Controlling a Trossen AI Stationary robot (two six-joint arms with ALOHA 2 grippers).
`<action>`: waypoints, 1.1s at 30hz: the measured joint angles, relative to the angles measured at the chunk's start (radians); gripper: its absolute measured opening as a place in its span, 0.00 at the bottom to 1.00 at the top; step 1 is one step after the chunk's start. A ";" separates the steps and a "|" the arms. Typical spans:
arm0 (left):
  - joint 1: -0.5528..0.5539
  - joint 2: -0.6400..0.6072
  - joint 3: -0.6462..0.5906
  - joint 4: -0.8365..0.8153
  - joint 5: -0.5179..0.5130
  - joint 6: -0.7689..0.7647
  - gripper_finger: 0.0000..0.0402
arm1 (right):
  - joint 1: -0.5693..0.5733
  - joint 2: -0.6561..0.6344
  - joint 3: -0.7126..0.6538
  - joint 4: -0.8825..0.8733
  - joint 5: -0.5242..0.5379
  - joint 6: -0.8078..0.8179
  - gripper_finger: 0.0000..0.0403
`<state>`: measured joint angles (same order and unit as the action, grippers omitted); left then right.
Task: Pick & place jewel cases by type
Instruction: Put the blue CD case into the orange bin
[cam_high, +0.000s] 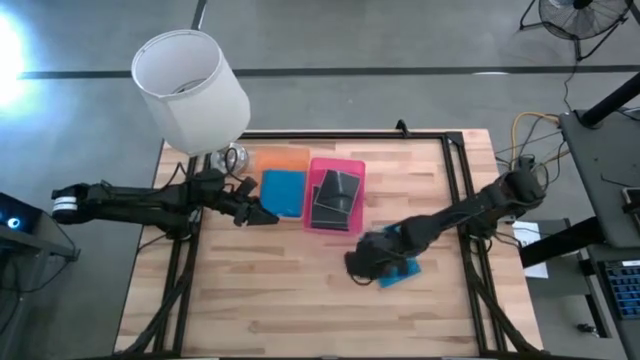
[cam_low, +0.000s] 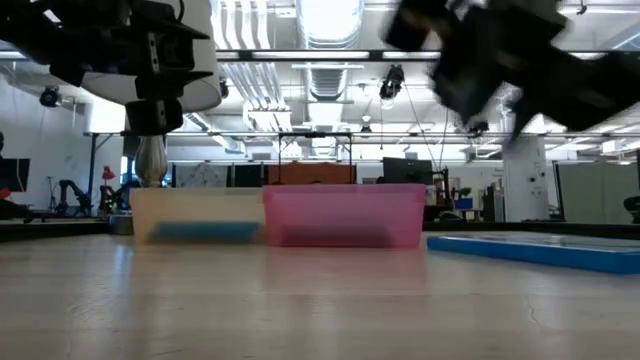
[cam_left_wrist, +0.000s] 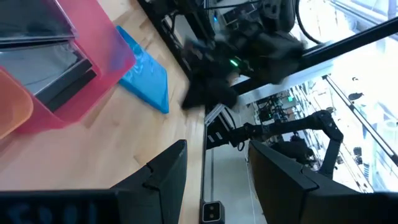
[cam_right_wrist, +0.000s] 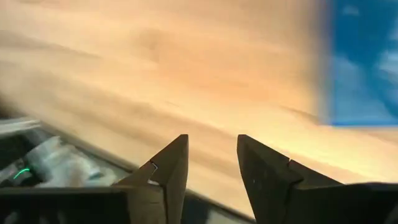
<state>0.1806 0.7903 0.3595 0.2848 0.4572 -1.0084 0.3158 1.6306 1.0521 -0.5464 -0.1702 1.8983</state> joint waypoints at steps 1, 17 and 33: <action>0.000 0.001 0.000 0.003 -0.001 0.000 0.38 | 0.006 0.009 0.016 0.059 -0.004 -0.034 0.33; -0.002 0.010 -0.002 -0.008 -0.005 -0.014 0.38 | 0.031 0.076 -0.144 -0.292 0.317 0.298 0.28; -0.112 0.045 -0.033 -0.340 0.024 -0.026 0.38 | 0.130 0.088 0.007 0.038 0.286 0.005 0.27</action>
<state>0.0690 0.8357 0.3266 -0.0547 0.4815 -1.0348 0.4460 1.7181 1.0589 -0.5080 0.1159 1.9036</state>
